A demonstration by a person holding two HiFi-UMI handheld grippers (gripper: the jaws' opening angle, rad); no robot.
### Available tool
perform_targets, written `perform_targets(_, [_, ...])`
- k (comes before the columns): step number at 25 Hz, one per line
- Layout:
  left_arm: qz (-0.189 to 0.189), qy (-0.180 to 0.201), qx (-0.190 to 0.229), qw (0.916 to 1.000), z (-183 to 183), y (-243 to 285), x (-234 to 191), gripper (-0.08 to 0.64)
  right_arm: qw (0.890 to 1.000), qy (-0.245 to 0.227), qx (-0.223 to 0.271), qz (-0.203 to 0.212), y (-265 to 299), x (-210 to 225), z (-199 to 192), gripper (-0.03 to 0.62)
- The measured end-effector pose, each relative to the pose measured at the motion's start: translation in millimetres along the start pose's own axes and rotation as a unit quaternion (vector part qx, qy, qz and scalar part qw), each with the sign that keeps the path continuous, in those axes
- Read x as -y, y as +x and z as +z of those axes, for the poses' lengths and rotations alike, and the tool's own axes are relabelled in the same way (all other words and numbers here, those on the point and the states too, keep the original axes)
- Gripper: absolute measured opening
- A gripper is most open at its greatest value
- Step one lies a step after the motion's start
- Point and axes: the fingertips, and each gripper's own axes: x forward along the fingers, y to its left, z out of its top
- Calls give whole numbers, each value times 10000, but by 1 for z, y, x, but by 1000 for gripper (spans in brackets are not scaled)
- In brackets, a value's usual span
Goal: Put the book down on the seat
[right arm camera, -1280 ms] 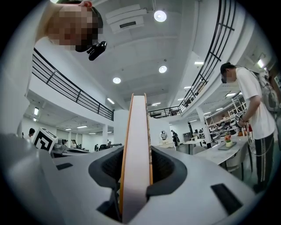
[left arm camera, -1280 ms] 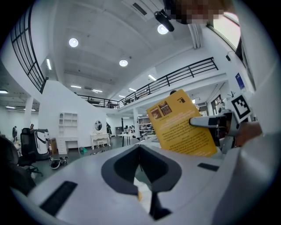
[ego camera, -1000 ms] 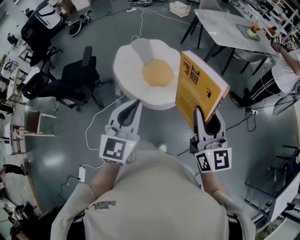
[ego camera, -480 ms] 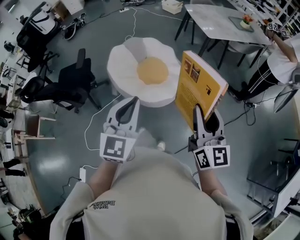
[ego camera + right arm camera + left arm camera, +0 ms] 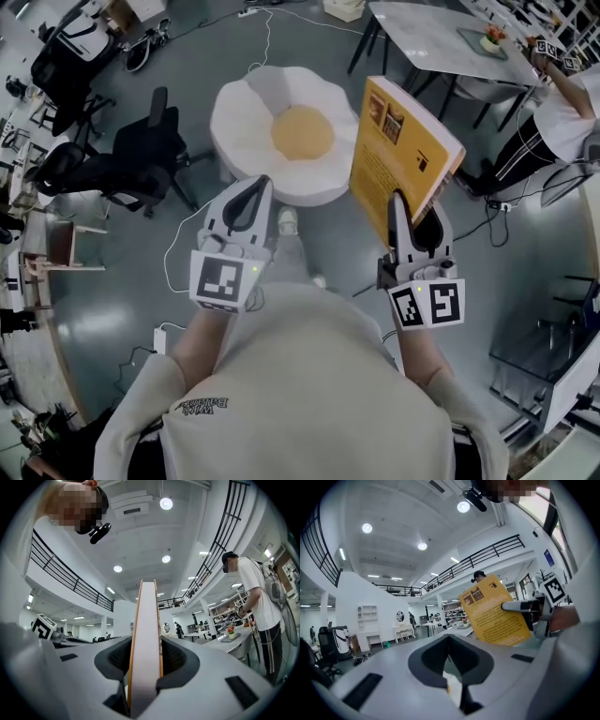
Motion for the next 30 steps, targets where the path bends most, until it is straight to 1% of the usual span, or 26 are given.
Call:
perform_targets(5, [32, -96, 0, 9999, 2, 1, -8, 10, 9999, -96, 27, 91, 5, -10, 5, 150])
perform_targets(7, [7, -56, -8, 10000, 1, 6, -7, 11, 9999, -91, 25, 70, 6, -7, 5, 150])
perform_targets(10, [-36, -92, -8, 10000, 1, 16, -3, 9, 9999, -120, 6, 58, 9, 1, 4, 150])
perform_targets(12, [-103, -19, 0, 9999, -3, 22, -3, 9, 9998, -163, -8, 69, 12, 3, 3, 150])
perform_targets(15, [-115, -80, -80, 9999, -9, 32, -6, 9, 9998, -183, -39, 67, 20, 6, 0, 150])
perform_targets(19, [-124, -158, -117, 9997, -14, 51, -14, 9, 9997, -174, -131, 63, 36, 14, -8, 150])
perform_targets(23, [-174, -151, -189, 9996, -23, 72, -24, 9, 9996, -150, -214, 64, 55, 22, -18, 150])
perform_targets(30, [-279, -236, -327, 9988, -37, 122, -51, 9, 9992, -78, -393, -33, 102, 40, -37, 149])
